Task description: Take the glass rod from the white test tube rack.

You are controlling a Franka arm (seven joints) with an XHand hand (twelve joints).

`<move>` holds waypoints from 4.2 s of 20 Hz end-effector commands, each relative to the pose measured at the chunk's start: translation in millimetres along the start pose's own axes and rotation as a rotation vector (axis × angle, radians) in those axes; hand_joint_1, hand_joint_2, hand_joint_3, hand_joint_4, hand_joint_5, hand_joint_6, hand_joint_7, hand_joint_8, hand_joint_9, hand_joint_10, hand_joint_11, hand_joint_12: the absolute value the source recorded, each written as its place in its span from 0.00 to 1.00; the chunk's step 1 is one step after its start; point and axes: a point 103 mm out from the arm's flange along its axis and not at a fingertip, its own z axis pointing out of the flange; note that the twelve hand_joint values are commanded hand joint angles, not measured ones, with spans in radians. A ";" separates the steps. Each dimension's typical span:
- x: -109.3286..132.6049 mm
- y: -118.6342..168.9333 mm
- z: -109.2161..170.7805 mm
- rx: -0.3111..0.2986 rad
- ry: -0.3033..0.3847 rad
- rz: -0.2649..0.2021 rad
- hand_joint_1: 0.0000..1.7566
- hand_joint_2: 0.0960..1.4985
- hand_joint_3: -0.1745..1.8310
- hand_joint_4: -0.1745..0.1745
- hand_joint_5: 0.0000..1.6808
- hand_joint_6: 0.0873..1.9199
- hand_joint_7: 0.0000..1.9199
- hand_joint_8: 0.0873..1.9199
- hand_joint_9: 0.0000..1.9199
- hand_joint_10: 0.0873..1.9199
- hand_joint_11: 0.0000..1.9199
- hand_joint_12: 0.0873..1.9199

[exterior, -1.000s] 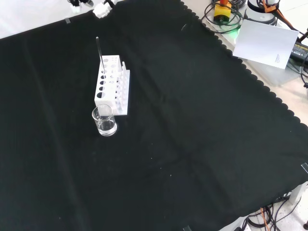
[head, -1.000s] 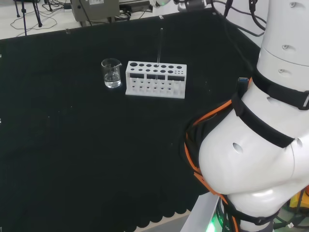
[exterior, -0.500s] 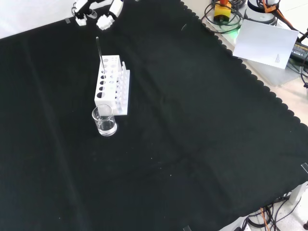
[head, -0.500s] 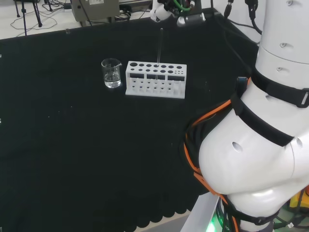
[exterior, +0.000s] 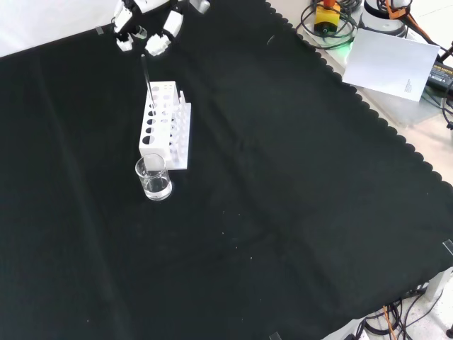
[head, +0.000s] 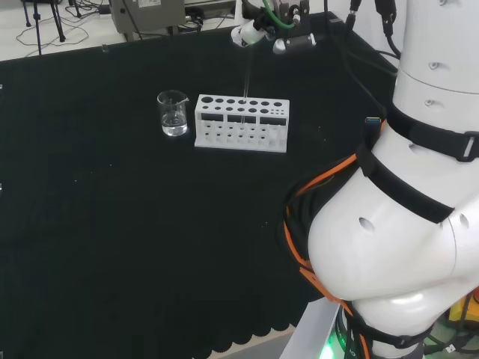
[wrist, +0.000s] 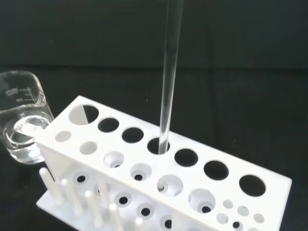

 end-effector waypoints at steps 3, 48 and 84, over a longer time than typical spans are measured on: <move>0.3 10.1 26.1 0.029 0.004 -0.026 0.37 0.63 0.33 0.00 0.29 0.51 0.45 0.55 0.61 0.53 0.42 0.68; 24.2 8.0 14.6 -0.194 0.057 -0.079 0.72 0.73 0.08 0.00 0.55 0.43 0.55 0.59 0.88 0.44 0.68 0.45; 42.8 -48.6 -90.3 -0.241 0.123 -0.033 0.75 0.71 0.00 0.00 0.78 0.03 0.63 0.47 0.89 0.32 0.69 0.40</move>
